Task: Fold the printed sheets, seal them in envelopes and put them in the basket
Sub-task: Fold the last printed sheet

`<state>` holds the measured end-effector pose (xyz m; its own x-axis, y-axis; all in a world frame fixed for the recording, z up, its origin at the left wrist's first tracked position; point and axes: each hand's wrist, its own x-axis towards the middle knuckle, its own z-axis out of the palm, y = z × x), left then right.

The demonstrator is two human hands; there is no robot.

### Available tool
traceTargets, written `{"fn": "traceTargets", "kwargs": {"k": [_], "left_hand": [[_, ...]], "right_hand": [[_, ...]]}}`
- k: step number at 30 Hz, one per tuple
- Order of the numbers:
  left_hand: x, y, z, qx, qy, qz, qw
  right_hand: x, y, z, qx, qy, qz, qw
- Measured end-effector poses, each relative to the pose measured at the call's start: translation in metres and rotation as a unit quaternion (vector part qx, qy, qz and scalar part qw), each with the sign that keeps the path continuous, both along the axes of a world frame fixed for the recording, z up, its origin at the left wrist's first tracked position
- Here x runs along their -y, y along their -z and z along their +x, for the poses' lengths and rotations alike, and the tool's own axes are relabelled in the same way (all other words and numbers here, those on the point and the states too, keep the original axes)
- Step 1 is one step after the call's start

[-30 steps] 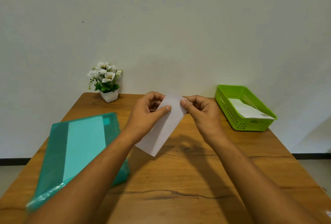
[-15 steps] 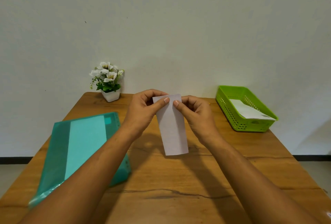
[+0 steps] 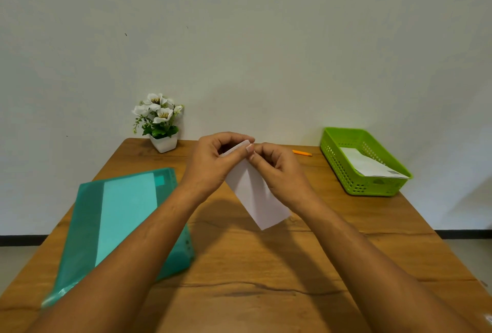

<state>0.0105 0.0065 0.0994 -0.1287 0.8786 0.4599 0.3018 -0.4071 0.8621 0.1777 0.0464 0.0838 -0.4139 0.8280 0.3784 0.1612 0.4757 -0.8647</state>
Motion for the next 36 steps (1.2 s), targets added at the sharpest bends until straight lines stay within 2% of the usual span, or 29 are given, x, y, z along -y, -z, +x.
{"fn": "traceTargets", "kwargs": {"k": [6, 14, 19, 27, 36], "left_hand": [[-0.004, 0.003, -0.003, -0.005, -0.005, -0.002, 1.000], [-0.009, 0.004, -0.019, 0.086, -0.052, -0.002, 0.995], [-0.012, 0.007, -0.028, 0.160, -0.097, -0.003, 0.982], [-0.015, 0.037, -0.042, 0.204, -0.161, -0.046, 0.965], [-0.003, 0.079, -0.027, 0.090, -0.203, -0.112, 0.969]], "right_hand": [[-0.002, 0.000, 0.001, 0.014, -0.013, -0.002, 1.000], [-0.008, 0.012, 0.019, 0.061, 0.003, -0.038, 0.997], [-0.015, 0.029, 0.034, 0.056, -0.003, -0.073, 0.996], [-0.029, 0.051, 0.062, 0.052, 0.028, -0.098, 0.993], [-0.047, 0.073, 0.074, -0.024, 0.170, -0.159, 0.972]]}}
